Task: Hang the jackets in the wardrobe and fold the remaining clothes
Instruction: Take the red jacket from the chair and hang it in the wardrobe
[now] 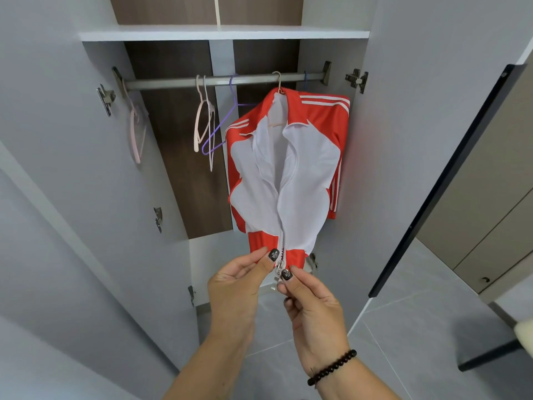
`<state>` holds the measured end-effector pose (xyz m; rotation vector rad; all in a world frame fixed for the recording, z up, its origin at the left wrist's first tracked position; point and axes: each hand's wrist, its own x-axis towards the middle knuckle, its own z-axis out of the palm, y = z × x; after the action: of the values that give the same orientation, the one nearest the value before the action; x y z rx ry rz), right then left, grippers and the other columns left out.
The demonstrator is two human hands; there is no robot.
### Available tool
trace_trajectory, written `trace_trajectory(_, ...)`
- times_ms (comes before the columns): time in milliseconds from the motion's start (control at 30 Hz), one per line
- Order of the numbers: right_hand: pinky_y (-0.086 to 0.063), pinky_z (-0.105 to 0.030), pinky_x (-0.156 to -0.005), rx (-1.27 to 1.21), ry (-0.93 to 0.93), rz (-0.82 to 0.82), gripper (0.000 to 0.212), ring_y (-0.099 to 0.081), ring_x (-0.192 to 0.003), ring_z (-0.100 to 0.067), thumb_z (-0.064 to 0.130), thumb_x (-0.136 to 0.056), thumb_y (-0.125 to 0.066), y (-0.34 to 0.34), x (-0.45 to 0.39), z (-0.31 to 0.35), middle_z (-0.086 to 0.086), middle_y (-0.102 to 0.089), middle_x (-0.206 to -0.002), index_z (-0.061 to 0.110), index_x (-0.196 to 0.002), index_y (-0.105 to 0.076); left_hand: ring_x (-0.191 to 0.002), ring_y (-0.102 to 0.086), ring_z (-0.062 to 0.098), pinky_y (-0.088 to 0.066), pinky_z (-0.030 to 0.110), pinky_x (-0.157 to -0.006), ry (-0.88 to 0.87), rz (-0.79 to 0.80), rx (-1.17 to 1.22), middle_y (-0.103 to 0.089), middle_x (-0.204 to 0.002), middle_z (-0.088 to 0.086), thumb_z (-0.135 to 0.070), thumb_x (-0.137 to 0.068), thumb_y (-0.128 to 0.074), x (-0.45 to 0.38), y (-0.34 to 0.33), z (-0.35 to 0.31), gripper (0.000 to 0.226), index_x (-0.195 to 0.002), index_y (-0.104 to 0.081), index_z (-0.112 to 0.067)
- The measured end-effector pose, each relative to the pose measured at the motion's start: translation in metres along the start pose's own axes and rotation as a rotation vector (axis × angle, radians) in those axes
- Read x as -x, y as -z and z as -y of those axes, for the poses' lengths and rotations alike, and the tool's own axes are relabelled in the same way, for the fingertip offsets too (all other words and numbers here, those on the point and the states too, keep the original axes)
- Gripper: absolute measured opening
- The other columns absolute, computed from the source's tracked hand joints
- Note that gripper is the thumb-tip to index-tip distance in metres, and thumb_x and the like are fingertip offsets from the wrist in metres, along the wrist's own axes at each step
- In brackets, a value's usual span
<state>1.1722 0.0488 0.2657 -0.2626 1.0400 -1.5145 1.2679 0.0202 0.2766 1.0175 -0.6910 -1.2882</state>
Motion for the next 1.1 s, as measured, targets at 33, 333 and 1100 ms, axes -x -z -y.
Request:
trace_trajectory(33,-0.050,-0.017,-0.051,-0.014,-0.008,-0.005,0.017,-0.067,-0.060,-0.013,-0.004,-0.075,-0.070,-0.001,0.001,0.000,-0.015,-0.072,-0.074,0.007,-0.088,-0.074,-0.083,-0.074,0.014,-0.055,0.015,-0.066,0.012,0.005,-0.001,-0.077,-0.088,0.006,-0.020,-0.057,-0.081,0.000,0.001,0.000,0.027,-0.084,-0.079,-0.022)
trace_trajectory(333,-0.049,-0.017,-0.051,-0.007,0.027,0.035,0.019,-0.058,-0.051,-0.009,-0.007,-0.078,-0.067,-0.011,-0.002,0.006,-0.008,-0.069,-0.066,0.005,-0.092,-0.071,-0.064,-0.064,0.007,-0.050,0.020,-0.066,0.068,0.105,-0.081,-0.075,-0.079,0.007,-0.027,-0.053,-0.081,-0.006,0.017,-0.011,0.026,-0.078,-0.079,-0.021)
trace_trajectory(1100,-0.044,-0.020,-0.041,0.258,-0.252,0.206,0.029,-0.047,-0.041,-0.010,-0.008,-0.091,-0.048,-0.045,-0.050,0.009,-0.007,-0.055,-0.054,0.009,-0.112,-0.056,-0.066,-0.069,0.002,-0.046,0.007,-0.057,0.043,0.041,-0.331,-0.075,-0.074,0.000,-0.007,-0.080,-0.076,-0.030,0.056,-0.005,0.009,-0.084,-0.072,-0.014)
